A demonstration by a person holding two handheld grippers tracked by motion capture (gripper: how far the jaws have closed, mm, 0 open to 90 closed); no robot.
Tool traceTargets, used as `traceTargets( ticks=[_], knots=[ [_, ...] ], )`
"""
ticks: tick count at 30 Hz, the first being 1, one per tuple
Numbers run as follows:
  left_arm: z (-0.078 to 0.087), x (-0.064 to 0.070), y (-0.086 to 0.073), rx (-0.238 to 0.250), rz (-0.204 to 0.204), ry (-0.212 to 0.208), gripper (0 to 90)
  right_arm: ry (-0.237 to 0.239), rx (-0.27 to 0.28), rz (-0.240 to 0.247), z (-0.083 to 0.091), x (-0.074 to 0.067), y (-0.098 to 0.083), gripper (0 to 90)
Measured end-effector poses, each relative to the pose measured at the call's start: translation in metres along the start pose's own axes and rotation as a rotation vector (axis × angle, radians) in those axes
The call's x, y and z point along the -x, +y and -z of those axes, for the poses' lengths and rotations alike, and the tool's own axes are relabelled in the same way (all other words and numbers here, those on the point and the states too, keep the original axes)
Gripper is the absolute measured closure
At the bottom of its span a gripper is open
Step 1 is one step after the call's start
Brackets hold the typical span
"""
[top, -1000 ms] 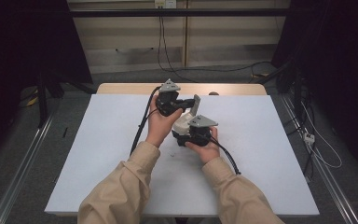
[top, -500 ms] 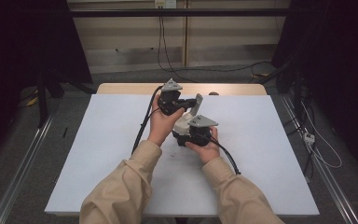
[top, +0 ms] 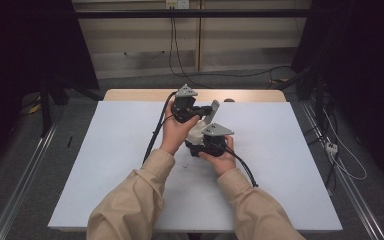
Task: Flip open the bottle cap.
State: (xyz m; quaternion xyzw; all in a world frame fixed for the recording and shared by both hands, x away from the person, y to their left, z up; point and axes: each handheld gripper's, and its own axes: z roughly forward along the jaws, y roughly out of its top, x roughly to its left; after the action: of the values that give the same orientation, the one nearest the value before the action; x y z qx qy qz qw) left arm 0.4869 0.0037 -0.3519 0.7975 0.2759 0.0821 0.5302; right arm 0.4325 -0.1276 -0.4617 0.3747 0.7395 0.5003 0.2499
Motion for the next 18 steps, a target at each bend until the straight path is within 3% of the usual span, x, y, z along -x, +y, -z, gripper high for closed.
traceTargets(
  ticks=[18],
  knots=[
    [-0.0090, -0.0031, -0.0024, -0.030, -0.001, -0.009, 89.8, 0.002, -0.002, 0.002, 0.0000, 0.0001, 0.0000, 18.1]
  ],
)
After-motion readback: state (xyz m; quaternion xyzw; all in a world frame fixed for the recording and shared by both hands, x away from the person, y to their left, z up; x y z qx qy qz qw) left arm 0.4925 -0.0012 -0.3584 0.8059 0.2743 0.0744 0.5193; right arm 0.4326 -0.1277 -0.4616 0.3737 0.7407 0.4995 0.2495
